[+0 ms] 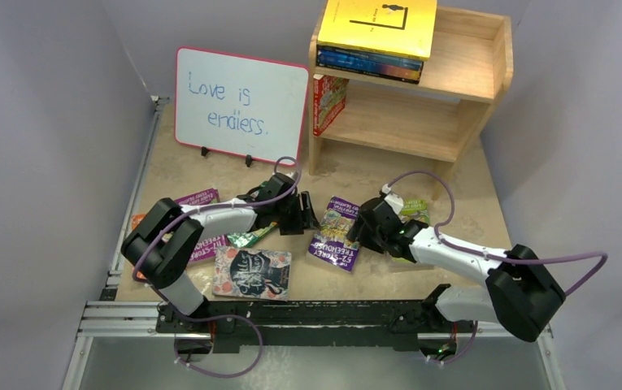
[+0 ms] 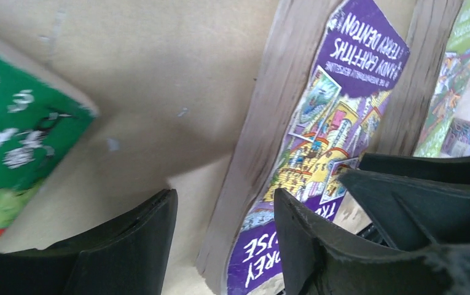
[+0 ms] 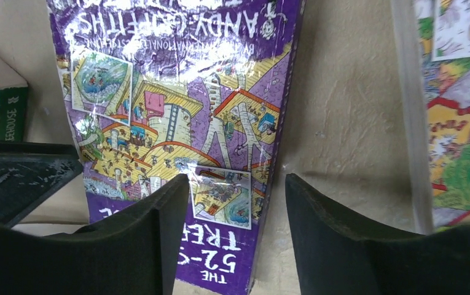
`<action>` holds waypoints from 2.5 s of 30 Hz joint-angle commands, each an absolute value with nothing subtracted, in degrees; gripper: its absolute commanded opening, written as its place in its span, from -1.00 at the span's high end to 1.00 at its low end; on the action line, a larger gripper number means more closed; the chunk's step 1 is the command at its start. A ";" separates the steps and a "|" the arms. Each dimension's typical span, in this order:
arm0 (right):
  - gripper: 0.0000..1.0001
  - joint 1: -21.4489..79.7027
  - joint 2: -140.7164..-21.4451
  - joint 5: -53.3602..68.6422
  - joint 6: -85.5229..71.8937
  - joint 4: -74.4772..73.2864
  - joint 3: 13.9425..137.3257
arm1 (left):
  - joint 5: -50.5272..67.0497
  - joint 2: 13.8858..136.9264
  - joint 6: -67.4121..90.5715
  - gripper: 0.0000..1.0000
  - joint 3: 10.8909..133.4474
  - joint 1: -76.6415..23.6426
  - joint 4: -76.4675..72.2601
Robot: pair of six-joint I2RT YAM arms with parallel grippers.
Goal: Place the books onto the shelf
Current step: Pick up the book from the center of the board.
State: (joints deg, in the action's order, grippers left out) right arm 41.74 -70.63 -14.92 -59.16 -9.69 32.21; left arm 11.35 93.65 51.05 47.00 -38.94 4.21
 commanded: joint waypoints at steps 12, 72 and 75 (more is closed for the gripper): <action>0.22 41.90 -74.07 -9.08 -60.75 -0.26 30.19 | 22.86 93.93 59.75 0.17 48.12 -41.01 -5.35; -0.50 40.48 -39.15 2.82 26.09 35.44 24.87 | 44.38 72.34 56.98 1.00 70.87 -23.40 26.98; -0.50 40.46 -38.49 0.39 30.59 33.21 25.00 | 43.86 71.13 56.73 1.00 72.24 -22.80 28.83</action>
State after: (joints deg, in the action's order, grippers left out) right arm 40.71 -39.05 -0.03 18.48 30.41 22.39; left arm 40.56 74.98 56.45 67.33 -24.01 28.12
